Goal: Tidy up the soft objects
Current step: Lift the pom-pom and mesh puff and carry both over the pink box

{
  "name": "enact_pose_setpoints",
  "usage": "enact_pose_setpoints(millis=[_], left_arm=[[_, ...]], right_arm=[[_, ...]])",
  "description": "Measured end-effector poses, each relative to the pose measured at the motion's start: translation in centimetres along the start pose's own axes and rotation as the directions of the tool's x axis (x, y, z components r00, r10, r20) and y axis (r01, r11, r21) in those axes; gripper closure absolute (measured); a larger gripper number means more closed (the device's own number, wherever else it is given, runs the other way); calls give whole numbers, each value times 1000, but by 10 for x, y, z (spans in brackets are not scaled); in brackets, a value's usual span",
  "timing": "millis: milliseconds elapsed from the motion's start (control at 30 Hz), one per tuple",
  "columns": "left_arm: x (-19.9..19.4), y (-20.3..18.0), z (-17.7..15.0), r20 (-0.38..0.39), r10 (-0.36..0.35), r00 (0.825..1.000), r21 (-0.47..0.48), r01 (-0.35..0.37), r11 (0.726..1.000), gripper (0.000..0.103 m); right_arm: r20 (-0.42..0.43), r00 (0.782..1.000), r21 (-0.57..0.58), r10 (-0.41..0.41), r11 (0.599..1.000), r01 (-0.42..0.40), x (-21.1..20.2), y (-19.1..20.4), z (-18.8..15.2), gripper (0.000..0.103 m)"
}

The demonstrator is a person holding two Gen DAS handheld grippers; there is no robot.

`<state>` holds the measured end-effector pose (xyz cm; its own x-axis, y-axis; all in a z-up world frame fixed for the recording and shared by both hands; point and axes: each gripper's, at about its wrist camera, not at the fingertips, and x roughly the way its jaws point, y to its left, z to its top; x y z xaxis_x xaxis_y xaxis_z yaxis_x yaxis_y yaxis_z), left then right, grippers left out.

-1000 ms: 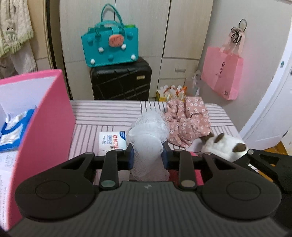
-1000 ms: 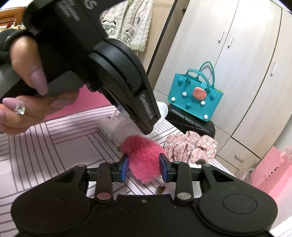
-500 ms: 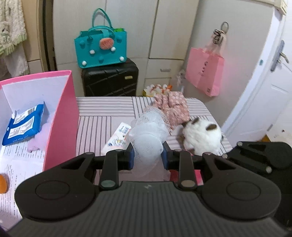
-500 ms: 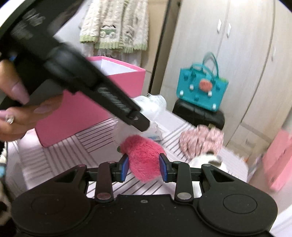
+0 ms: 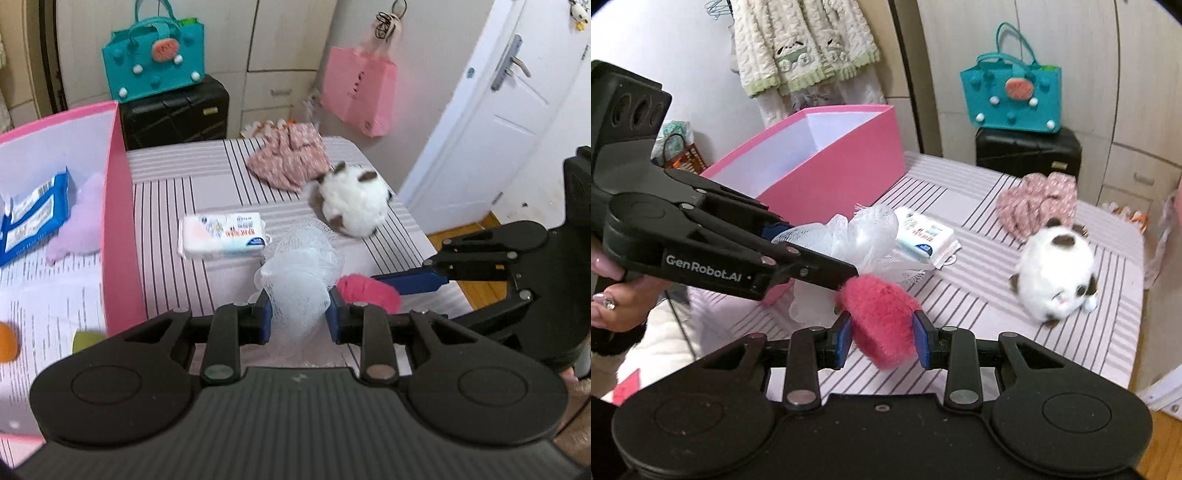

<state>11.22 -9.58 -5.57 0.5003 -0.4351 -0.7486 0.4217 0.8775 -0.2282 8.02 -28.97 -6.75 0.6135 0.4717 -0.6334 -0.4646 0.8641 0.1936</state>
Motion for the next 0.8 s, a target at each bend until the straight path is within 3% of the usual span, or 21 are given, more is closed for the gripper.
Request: enact_pose_setpoints(millis=[233,433,500,600,800], left_arm=[[-28,8,-17,-52,-33,998,1,33,999,76],[-68,17,-26,-10,-75,997,-14,75,997,76],[-80,17,-30,4,-38,999,-24,39,999,76],[-96,17,-34,-11,-64,998,-48,63,997,76],[-132,19,-39,31,-17,999,-22,18,1000,75]], right_arm=[[-9,999,14,53,998,-53,-16,26,-4,64],[23,998,-14,63,998,-62,-32,52,-2,64],[47,997,-16,65,998,-64,-39,62,-1,64],[92,992,-41,81,996,-78,-53,77,2,64],[120,983,-79,138,988,-129,-67,101,13,65]])
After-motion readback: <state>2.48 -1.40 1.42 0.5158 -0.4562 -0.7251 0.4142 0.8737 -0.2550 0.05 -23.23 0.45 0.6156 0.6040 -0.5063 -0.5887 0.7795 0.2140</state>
